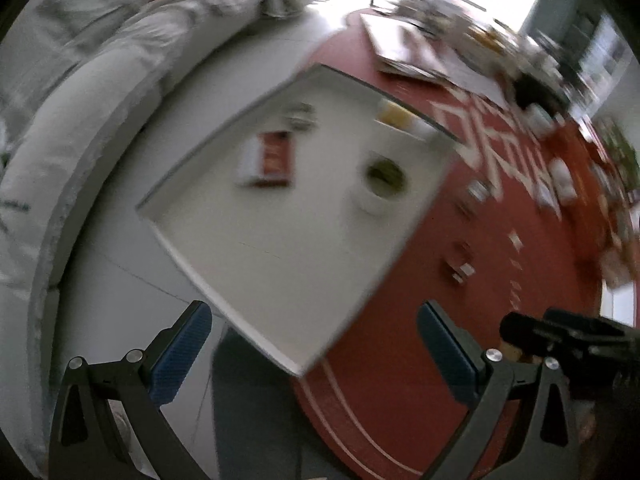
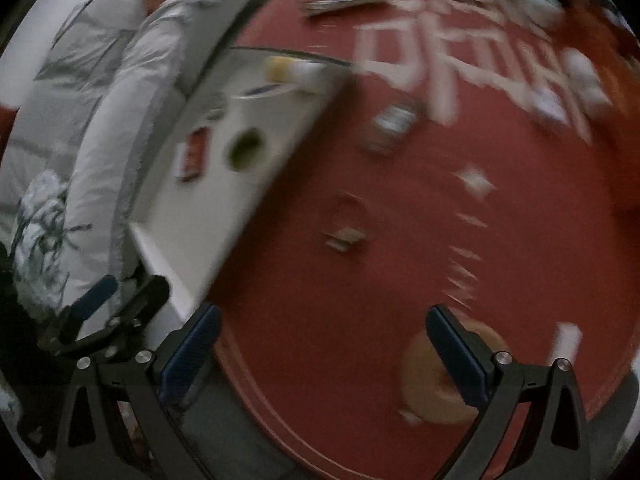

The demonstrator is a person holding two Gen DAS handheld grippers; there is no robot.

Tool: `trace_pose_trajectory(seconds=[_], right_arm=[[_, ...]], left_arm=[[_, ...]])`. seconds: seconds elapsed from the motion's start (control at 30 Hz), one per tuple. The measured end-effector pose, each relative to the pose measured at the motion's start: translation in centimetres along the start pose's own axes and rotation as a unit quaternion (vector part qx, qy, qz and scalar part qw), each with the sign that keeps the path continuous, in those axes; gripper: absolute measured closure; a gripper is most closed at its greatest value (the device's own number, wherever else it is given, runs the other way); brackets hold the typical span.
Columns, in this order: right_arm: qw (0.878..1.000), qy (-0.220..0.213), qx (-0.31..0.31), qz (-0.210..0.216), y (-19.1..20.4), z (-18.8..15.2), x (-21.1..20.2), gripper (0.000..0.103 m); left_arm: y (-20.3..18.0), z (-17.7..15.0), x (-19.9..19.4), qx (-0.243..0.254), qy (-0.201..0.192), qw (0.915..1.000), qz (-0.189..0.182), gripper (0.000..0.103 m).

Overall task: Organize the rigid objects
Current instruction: 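Grasp tan tape ring with left tool while right tool approaches second white block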

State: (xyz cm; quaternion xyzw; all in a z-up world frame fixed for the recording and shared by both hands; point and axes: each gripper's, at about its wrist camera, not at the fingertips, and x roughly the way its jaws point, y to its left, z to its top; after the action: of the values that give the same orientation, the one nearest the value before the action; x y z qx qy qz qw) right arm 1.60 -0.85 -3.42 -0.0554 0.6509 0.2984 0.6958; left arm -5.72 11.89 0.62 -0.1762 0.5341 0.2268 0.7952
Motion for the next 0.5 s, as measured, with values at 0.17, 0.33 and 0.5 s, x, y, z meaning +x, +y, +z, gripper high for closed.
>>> trace_pose_trajectory(seconds=[0.17, 0.33, 0.5], right_arm=[[0.997, -0.04, 0.063, -0.029, -6.9, -3.9, -2.9, 0.0], [0.986, -0.073, 0.124, -0.082, -13.2, -7.3, -4.5, 0.0], [0.981, -0.067, 0.169, -0.069, -16.7, -9.5, -3.6, 0.0]], left_arm=[[-5.0, -1.7, -0.2, 0.069, 0.015, 0.9971, -0.026, 0.0], [-9.6, -3.2, 1.1, 0.124, 0.045, 0.9908, -0.033, 0.0], [-15.3, -4.5, 2.3, 0.189, 0.052, 0.9803, -0.028, 0.0]])
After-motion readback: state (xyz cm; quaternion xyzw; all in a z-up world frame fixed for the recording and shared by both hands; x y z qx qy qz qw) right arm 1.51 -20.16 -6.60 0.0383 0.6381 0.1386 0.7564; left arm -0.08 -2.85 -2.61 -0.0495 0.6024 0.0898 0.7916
